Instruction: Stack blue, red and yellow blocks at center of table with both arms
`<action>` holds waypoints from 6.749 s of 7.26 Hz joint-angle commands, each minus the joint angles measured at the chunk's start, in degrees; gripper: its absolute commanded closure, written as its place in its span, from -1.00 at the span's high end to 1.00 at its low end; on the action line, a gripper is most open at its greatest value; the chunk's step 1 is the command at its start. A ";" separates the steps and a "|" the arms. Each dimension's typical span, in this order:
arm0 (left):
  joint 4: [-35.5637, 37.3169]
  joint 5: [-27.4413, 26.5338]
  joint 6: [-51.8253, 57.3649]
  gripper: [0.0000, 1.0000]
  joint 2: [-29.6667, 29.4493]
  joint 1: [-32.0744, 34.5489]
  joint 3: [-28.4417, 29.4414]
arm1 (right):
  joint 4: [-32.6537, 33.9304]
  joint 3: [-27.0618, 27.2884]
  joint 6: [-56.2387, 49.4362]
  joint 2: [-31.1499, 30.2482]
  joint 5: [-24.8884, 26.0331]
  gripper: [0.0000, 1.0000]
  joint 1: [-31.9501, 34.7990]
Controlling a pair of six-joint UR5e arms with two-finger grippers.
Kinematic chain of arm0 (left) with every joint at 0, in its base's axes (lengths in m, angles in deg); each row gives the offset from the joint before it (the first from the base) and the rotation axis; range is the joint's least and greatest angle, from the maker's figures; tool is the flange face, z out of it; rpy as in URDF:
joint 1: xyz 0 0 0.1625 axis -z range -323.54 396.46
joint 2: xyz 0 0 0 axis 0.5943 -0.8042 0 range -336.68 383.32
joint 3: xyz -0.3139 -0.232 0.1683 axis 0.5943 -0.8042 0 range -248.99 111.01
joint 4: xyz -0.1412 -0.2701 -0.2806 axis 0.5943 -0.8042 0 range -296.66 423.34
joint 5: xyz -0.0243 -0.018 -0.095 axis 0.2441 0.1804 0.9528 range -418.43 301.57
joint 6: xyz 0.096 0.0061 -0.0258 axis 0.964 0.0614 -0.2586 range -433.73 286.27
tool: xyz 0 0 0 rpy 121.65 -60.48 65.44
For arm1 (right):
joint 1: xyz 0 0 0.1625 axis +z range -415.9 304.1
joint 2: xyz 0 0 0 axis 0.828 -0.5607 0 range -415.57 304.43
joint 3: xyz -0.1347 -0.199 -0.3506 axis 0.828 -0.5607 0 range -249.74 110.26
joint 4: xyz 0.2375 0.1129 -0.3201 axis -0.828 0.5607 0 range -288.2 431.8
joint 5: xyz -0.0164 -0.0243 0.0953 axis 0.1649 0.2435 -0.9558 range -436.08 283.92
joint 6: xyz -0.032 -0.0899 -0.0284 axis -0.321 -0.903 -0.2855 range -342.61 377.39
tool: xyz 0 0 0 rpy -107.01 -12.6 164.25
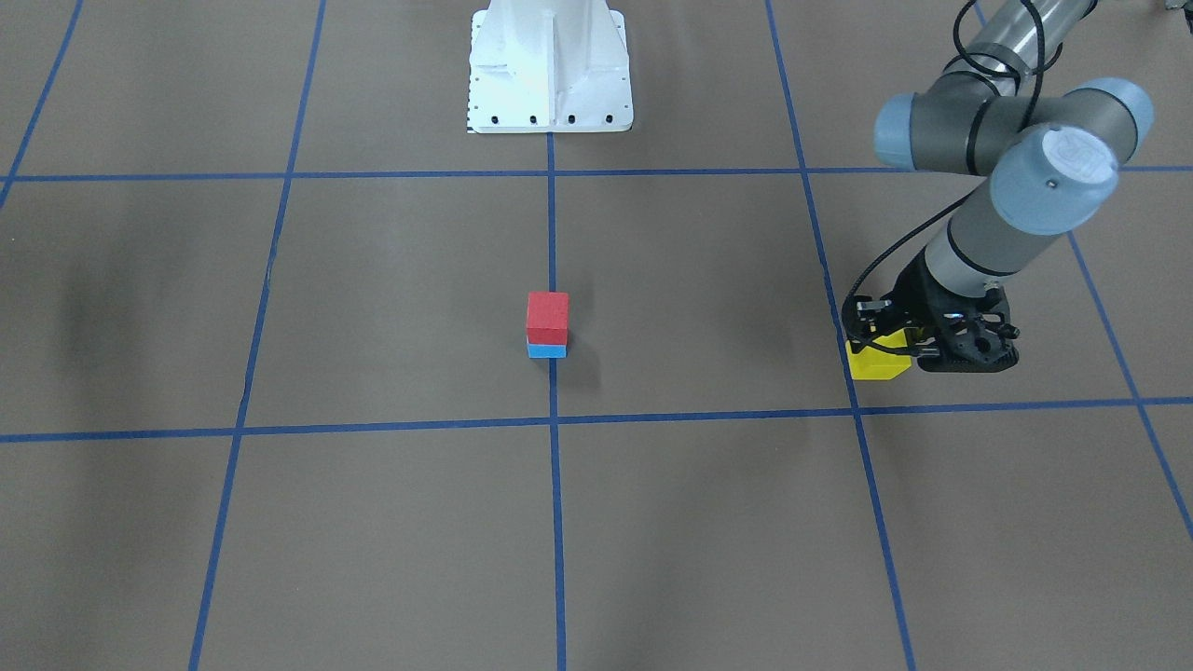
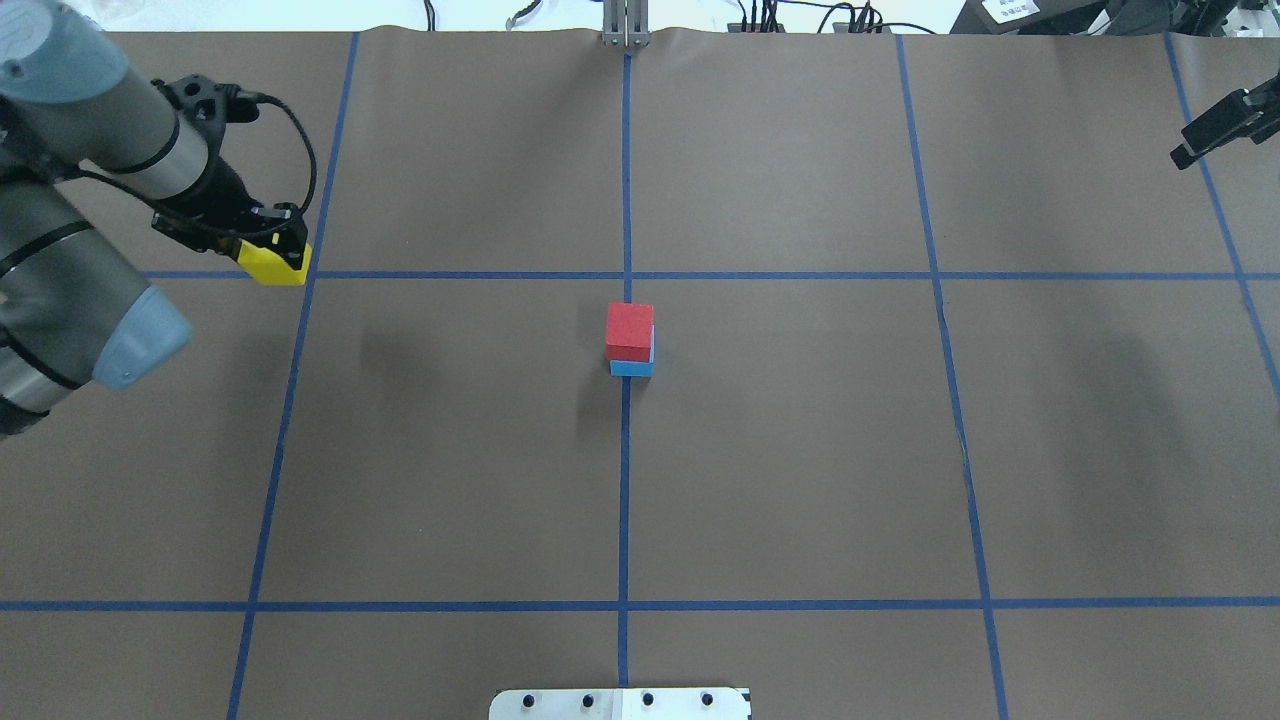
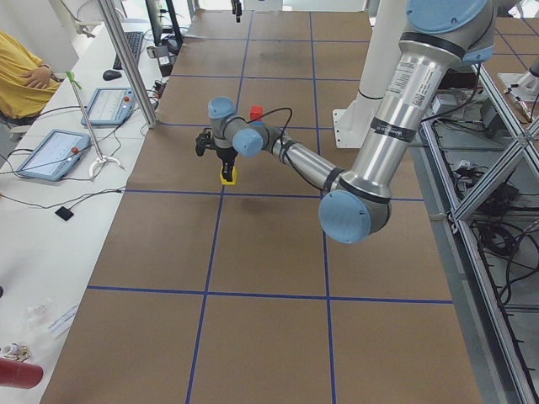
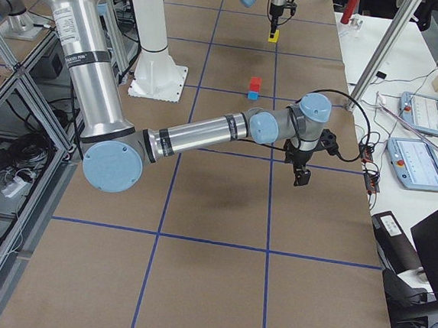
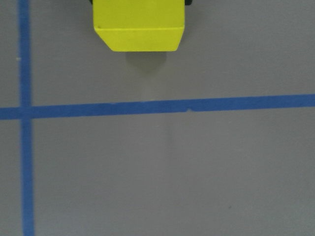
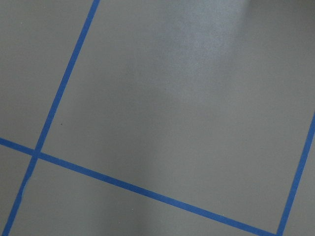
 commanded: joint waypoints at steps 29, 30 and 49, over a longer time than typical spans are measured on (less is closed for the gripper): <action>14.46 -7.09 -10.21 0.99 -23.73 -12.53 2.50 | -0.04 -0.03 0.00 -0.23 0.00 0.99 0.00; 16.14 -6.65 -0.95 0.99 -15.49 -7.72 -5.33 | -0.04 -0.03 0.00 -0.32 -0.09 0.99 0.00; 1.31 13.74 56.44 0.99 35.05 39.26 -9.10 | -0.74 1.99 -3.69 -13.68 -0.81 1.00 11.25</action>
